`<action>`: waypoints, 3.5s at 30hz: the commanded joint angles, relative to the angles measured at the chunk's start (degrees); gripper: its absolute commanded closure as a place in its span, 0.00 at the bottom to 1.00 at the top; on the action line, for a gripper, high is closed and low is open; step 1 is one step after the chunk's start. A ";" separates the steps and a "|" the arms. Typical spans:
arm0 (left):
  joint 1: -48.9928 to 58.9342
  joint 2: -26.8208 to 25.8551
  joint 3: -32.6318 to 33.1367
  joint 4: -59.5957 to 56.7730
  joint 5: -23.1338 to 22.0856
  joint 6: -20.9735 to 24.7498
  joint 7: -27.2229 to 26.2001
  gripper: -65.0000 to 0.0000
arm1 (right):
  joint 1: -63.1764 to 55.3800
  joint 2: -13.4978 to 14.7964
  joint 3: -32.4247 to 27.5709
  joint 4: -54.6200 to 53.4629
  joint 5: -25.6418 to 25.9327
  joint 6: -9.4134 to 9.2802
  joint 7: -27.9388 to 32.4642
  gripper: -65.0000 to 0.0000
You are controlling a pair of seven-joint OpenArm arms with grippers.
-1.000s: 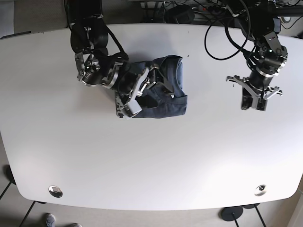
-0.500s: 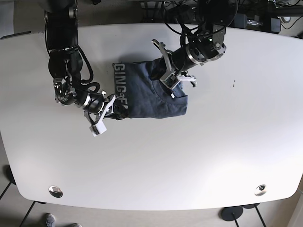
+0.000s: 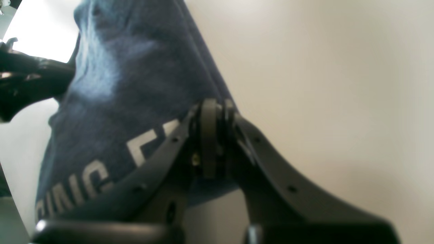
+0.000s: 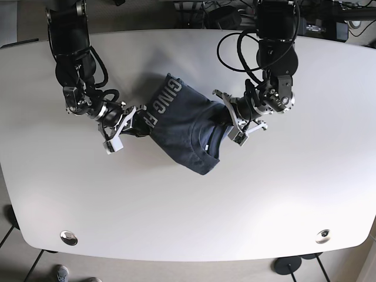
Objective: Fold the T-shirt properly
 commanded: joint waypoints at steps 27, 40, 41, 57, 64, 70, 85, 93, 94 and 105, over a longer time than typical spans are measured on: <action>-4.94 -0.85 21.51 8.16 -0.86 37.05 -18.57 0.40 | -10.97 -3.40 10.49 24.97 1.42 0.07 -8.46 0.96; -2.65 -5.34 21.34 -19.18 5.65 37.14 -35.09 0.41 | -9.21 -3.40 16.29 25.32 1.42 0.07 -11.28 0.96; -2.65 -7.36 19.75 -18.66 5.65 34.59 -33.69 0.41 | -9.21 -3.40 16.29 25.32 1.51 0.07 -11.28 0.96; -9.16 -36.11 -5.83 -36.68 5.65 -0.97 -26.21 0.41 | -8.51 -4.89 16.38 25.32 1.51 0.07 -11.28 0.96; -9.07 -44.90 -5.74 -46.61 5.65 -0.97 -37.03 0.41 | -8.77 -5.51 16.38 25.41 1.51 0.07 -11.28 0.96; -5.29 -49.47 -5.74 -49.07 5.56 -0.97 -42.57 0.41 | -10.26 -5.42 16.38 27.78 1.07 0.07 -11.28 0.96; 1.83 -45.43 -7.32 -13.47 -2.97 -0.97 -33.07 0.41 | -10.44 -0.67 16.29 27.78 -2.19 -0.02 -11.19 0.96; 1.83 -27.49 -3.19 4.90 4.95 -0.97 -31.84 0.41 | -10.35 -5.25 16.38 27.25 -30.67 0.34 -1.61 0.96; 1.83 -25.03 -2.40 5.78 6.62 -0.97 -31.93 0.41 | -10.44 -6.48 16.38 26.11 -34.45 0.34 1.91 0.96; 11.68 -1.73 -0.47 13.26 16.90 11.64 -39.23 0.41 | -16.68 -11.75 25.26 15.82 -45.79 0.25 29.78 0.95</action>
